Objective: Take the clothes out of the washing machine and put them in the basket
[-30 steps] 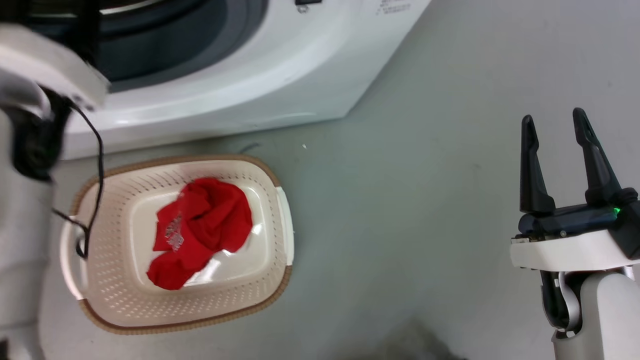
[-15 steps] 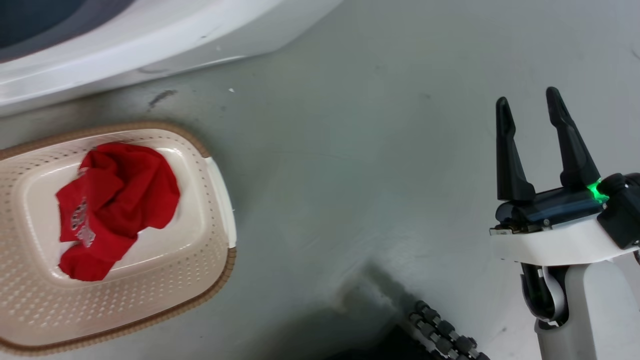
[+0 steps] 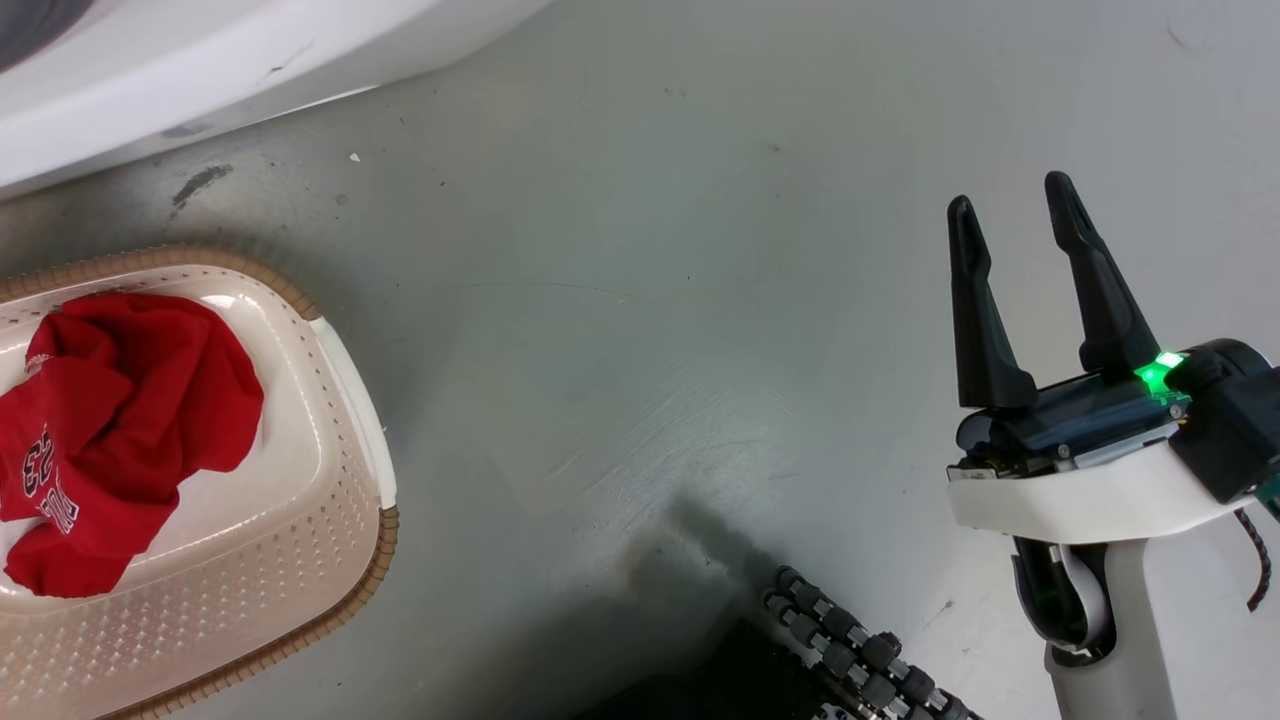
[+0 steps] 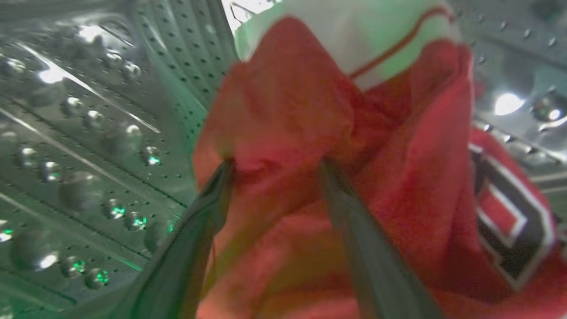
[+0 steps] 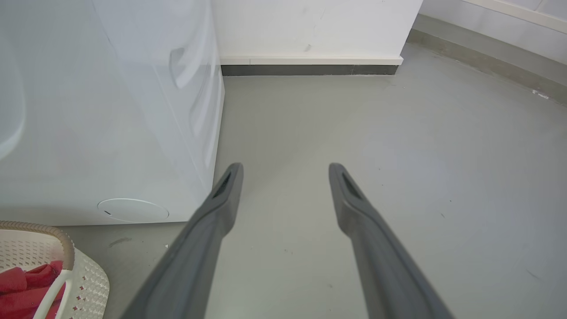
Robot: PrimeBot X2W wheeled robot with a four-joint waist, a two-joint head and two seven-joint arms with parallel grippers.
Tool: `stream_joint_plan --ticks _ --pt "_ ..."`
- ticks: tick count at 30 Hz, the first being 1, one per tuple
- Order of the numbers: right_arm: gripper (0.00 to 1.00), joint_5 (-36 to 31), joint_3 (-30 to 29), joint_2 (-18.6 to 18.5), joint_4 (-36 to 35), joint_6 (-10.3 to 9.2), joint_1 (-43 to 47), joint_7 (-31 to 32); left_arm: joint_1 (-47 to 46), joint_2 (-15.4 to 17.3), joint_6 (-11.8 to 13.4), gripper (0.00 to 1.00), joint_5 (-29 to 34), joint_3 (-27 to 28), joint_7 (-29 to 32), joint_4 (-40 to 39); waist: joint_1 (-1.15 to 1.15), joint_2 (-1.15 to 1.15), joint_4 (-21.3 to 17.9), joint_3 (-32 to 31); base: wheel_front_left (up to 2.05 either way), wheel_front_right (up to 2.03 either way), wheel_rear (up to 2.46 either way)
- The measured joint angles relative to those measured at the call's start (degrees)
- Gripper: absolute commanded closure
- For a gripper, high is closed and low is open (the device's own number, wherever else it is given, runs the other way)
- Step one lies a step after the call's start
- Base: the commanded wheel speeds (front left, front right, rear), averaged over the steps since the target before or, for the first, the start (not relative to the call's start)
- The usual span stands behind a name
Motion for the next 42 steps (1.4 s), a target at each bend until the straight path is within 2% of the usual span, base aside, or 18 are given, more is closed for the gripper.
stream_joint_plan --ticks 14,15,24,30,42 --pt "0.0 0.27 -0.64 0.01 -0.99 0.0 1.22 0.0 -0.71 0.51 0.0 0.0 -2.75 -5.0 -0.99 4.38 -0.01 0.0 0.47 0.99 0.0 0.0 0.0" --pt "0.0 0.25 -0.69 0.0 -1.04 0.0 1.24 0.0 -0.82 0.46 0.0 1.0 -3.14 -5.34 -0.99 4.42 -0.01 0.0 0.54 1.05 0.0 0.0 0.0" --pt "0.0 -0.26 -0.34 0.01 -1.08 0.0 1.25 0.0 -1.81 1.1 -0.1 1.0 -4.71 -6.83 -5.48 5.64 -0.01 0.0 0.75 0.9 0.0 0.0 0.0" --pt "0.0 -1.13 -0.35 0.03 -0.83 0.0 0.24 0.0 -1.79 1.45 -0.1 1.0 -4.14 -7.65 -13.17 6.62 -0.01 0.0 0.81 -0.21 0.0 0.0 0.0" --pt "0.0 -5.88 -4.56 0.04 0.34 0.0 -0.7 0.0 3.66 -2.4 -0.1 1.0 -7.9 -9.29 -30.72 9.37 -0.01 0.0 5.42 -6.49 0.0 0.0 0.0"
